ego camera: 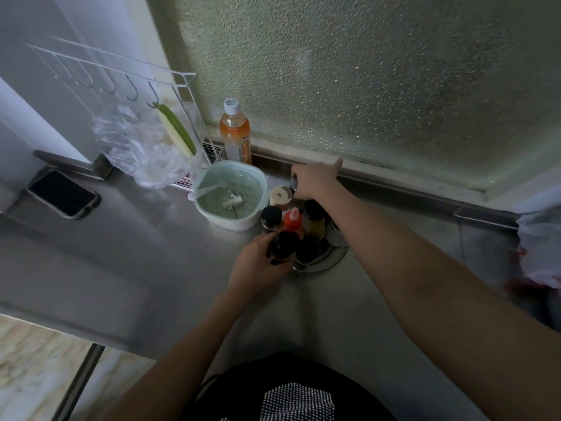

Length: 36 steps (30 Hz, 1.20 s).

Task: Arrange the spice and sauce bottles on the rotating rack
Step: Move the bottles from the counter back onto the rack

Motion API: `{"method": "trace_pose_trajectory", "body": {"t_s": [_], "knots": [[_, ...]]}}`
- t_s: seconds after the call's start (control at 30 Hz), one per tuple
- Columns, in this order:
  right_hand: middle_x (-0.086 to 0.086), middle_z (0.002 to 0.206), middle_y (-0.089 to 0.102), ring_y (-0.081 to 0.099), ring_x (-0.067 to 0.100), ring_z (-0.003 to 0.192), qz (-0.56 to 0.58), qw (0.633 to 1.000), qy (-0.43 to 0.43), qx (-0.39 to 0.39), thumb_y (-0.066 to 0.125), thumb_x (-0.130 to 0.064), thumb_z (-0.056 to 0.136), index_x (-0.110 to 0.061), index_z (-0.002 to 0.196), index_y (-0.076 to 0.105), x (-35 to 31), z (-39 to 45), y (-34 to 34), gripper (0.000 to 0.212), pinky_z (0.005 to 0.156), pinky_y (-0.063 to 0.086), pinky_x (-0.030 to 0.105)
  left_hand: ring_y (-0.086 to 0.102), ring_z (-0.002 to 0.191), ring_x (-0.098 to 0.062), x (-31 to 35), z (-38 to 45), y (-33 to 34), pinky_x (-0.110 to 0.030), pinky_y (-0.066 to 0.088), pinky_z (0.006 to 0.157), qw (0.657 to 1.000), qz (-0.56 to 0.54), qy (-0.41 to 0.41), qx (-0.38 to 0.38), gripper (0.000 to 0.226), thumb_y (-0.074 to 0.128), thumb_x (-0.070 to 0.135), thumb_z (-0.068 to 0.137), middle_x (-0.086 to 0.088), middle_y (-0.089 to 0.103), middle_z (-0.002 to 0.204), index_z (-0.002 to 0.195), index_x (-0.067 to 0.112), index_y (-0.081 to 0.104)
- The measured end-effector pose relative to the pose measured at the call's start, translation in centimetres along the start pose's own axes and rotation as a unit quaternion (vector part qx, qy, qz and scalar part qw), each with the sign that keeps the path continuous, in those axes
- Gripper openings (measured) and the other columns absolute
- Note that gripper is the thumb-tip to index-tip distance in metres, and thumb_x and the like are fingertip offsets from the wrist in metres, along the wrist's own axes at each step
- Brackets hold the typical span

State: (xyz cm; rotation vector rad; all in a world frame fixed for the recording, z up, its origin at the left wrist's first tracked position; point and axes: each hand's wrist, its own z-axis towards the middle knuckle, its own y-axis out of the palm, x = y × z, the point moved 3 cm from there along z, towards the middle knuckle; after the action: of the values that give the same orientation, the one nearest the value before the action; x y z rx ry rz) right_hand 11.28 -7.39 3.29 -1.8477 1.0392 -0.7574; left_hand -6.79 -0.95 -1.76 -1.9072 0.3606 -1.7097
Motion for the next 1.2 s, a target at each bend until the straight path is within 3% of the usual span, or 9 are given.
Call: {"method": "trace_pose_trajectory", "body": {"t_s": [0.13,0.23,0.3,0.4,0.53,0.67,0.83,1.03,1.2], "knots": [[0.002,0.109,0.062,0.054,0.026,0.111,0.129,0.984,-0.026,0.123,0.067,-0.044,0.075,-0.026,0.111,0.057,1.3,-1.2,-1.3,0.041,0.11,0.02,0.062,0.066,0.086,-0.02,-1.0,0.2,-0.2,-0.04,0.055,0.074,1.0,-0.01,-0.018,-0.009,0.038,0.068,0.042,0.063,-0.002,0.071,0.092,0.095,0.022,0.064],[0.01,0.108,0.056,0.053,0.026,0.1,0.267,0.929,-0.038,0.252,0.07,-0.045,0.071,-0.025,0.113,0.055,3.1,-4.1,-4.5,0.049,0.089,0.045,0.039,0.065,0.078,-0.017,-1.3,0.4,-0.1,-0.035,0.053,0.068,0.999,0.005,-0.026,-0.032,0.041,0.06,0.049,0.058,0.0,0.069,0.082,0.087,0.02,0.063],[0.011,0.111,0.058,0.054,0.026,0.1,0.309,0.899,-0.043,0.307,0.068,-0.047,0.07,-0.027,0.117,0.054,4.9,-6.5,-6.7,0.053,0.081,0.046,0.034,0.065,0.072,-0.017,-1.4,0.5,0.2,-0.035,0.051,0.065,0.998,0.014,-0.025,-0.061,0.042,0.057,0.05,0.057,-0.001,0.068,0.076,0.083,0.018,0.063],[0.009,0.112,0.064,0.058,0.025,0.1,0.327,0.877,-0.021,0.35,0.067,-0.045,0.071,-0.027,0.116,0.058,8.2,-11.0,-8.0,0.05,0.084,0.049,0.034,0.065,0.074,-0.017,-1.6,0.6,1.0,-0.032,0.051,0.067,0.994,0.029,-0.021,-0.104,0.037,0.062,0.044,0.062,-0.003,0.07,0.08,0.087,0.016,0.064],[0.008,0.107,0.066,0.06,0.023,0.093,0.334,0.9,0.029,0.279,0.072,-0.034,0.071,-0.025,0.109,0.063,10.9,-15.9,-4.8,0.04,0.084,0.051,0.037,0.061,0.071,-0.018,-2.5,0.1,1.9,-0.028,0.044,0.064,0.986,0.07,-0.025,-0.151,0.023,0.065,0.038,0.065,0.002,0.06,0.075,0.081,0.021,0.06],[0.005,0.102,0.066,0.062,0.022,0.09,0.333,0.919,0.066,0.199,0.071,-0.041,0.064,-0.029,0.107,0.063,10.7,-16.7,1.2,0.045,0.081,0.051,0.034,0.06,0.079,-0.021,-3.6,-0.4,2.3,-0.029,0.046,0.068,0.978,0.12,0.019,-0.168,0.039,0.056,0.051,0.06,-0.002,0.063,0.081,0.079,0.017,0.062],[0.006,0.101,0.066,0.062,0.024,0.089,0.365,0.912,0.069,0.174,0.074,-0.032,0.062,-0.031,0.113,0.061,9.1,-15.5,5.8,0.052,0.082,0.053,0.037,0.06,0.083,-0.021,-2.9,-0.8,2.5,-0.031,0.049,0.074,0.974,0.124,0.036,-0.187,0.049,0.054,0.052,0.059,-0.007,0.067,0.09,0.087,0.014,0.067],[0.006,0.102,0.052,0.057,0.027,0.096,0.328,0.936,0.053,0.114,0.07,-0.024,0.068,-0.035,0.12,0.053,7.4,-13.8,7.8,0.056,0.084,0.048,0.034,0.061,0.084,-0.022,-2.7,-1.1,3.2,-0.033,0.051,0.076,0.971,0.111,0.037,-0.209,0.049,0.056,0.051,0.058,-0.007,0.068,0.09,0.089,0.014,0.066],[0.016,0.113,0.053,0.056,0.035,0.103,0.28,0.955,0.049,0.083,0.066,-0.021,0.074,-0.023,0.128,0.041,6.3,-12.3,8.3,0.059,0.079,0.047,0.038,0.061,0.083,-0.022,-2.7,-1.0,3.5,-0.035,0.051,0.075,0.972,0.105,0.035,-0.209,0.05,0.058,0.049,0.056,-0.008,0.068,0.091,0.089,0.012,0.066]]}}
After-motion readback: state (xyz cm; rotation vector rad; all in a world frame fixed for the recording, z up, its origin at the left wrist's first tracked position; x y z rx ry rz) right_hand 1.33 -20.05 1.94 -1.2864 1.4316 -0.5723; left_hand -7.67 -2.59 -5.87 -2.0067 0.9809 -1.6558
